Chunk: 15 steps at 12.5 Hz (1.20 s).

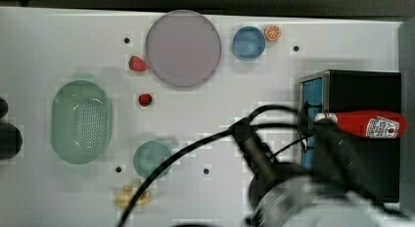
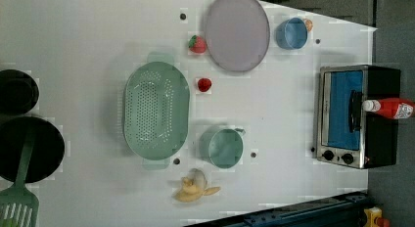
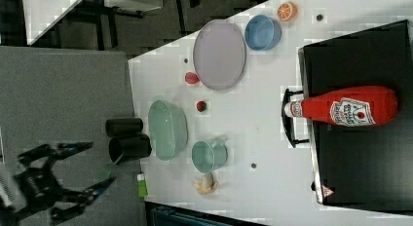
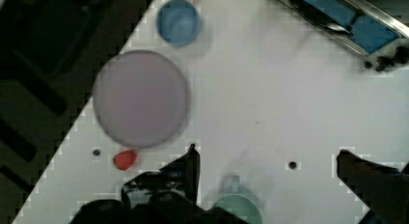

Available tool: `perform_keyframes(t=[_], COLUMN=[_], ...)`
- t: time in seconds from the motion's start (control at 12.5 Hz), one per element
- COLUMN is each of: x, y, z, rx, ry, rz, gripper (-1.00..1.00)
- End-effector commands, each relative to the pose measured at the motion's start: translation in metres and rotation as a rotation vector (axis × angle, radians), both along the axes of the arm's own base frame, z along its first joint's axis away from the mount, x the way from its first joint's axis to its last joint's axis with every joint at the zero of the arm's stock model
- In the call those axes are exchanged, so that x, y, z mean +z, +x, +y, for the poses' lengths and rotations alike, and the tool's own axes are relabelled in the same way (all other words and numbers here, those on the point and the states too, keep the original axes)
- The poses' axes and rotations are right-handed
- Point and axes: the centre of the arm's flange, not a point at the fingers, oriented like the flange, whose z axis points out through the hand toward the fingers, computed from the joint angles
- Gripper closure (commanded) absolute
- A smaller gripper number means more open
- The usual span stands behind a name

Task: Pick Ketchup from oven and place it on table.

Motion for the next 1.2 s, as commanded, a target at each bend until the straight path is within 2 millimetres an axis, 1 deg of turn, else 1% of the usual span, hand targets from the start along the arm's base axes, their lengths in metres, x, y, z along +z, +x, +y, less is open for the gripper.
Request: perform_keyframes(t=[0.08,0.4,0.48,0.64,0.88,1.04,1.2], x=[-0.093,-0.139,-0.152,-0.174,-0.204,-0.222,-0.247], y=[0.03,0.036,0.037,0.044,0.059,0.072,0.083], z=[-0.1,-0.193,-0.214,-0.248,-0.29,-0.309,-0.322], rx=[-0.228,-0.391,-0.431,-0.494,-0.564,-0.587,-0.617], ry=[0.053,0.049,0.04,0.004,-0.071,-0.123,-0.13], rz=[0.142,0.112,0.11,0.105,0.115,0.116,0.113], gripper=[-1.0,-1.0,-1.0,-1.0,-1.0,-1.0,-1.0])
